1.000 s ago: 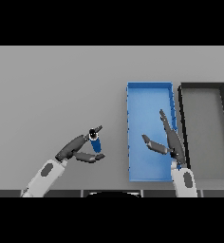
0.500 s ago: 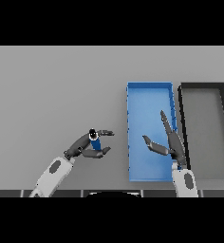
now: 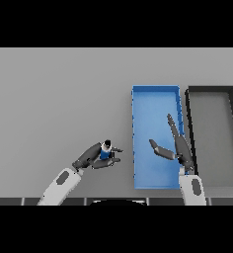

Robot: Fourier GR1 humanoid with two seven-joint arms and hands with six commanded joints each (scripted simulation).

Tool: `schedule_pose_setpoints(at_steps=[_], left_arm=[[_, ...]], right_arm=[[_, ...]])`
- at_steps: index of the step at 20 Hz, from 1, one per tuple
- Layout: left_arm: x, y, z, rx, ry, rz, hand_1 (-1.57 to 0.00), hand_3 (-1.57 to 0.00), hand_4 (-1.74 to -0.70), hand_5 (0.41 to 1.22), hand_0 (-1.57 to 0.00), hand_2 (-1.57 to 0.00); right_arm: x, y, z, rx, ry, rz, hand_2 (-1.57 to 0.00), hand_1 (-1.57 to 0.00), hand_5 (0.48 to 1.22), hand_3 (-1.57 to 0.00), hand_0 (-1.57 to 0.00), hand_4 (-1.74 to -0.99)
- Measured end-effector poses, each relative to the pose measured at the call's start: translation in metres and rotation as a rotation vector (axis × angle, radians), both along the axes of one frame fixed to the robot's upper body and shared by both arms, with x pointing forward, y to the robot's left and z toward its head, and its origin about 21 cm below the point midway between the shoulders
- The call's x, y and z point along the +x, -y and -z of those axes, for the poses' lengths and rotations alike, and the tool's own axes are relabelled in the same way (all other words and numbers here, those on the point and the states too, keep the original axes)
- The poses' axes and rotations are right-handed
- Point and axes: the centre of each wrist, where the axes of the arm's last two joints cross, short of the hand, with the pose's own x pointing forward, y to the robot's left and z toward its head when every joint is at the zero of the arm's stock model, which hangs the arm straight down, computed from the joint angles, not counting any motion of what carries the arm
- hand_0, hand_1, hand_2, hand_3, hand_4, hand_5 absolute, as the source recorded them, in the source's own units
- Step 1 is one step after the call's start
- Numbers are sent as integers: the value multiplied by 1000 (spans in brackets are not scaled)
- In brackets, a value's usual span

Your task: Pick up the blue pipe and place it into the blue bin.

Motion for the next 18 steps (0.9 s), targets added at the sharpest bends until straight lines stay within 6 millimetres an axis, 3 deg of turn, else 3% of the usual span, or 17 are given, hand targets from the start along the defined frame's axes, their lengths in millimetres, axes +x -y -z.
schedule_pose_setpoints(at_steps=[3, 8, 13, 18], left_arm=[[3, 4, -3, -10, 39, -6, -1507, -1505, -1494, 1197, -1492, -1516], [5, 24, -33, -148, 149, 17, -1550, -1549, -1478, 1213, -1545, -1553], [12, 28, -61, -129, 191, 46, -1564, -1564, -1473, 1218, -1562, -1565], [11, 35, -67, -118, 163, 84, -1569, -1569, -1473, 1220, -1568, -1569]], right_arm=[[-2, 1, 1, -7, 12, 0, 1, 1, 554, 1, 1, -1160], [-3, 1, 1, -28, 12, 4, 1, 1, 552, 1, 1, -1138], [-2, 0, 0, -38, 6, 9, 1, 1, 567, 1, 1, -1126], [-5, 1, 0, -38, 18, 4, 1, 1, 578, 1, 1, -1124]])
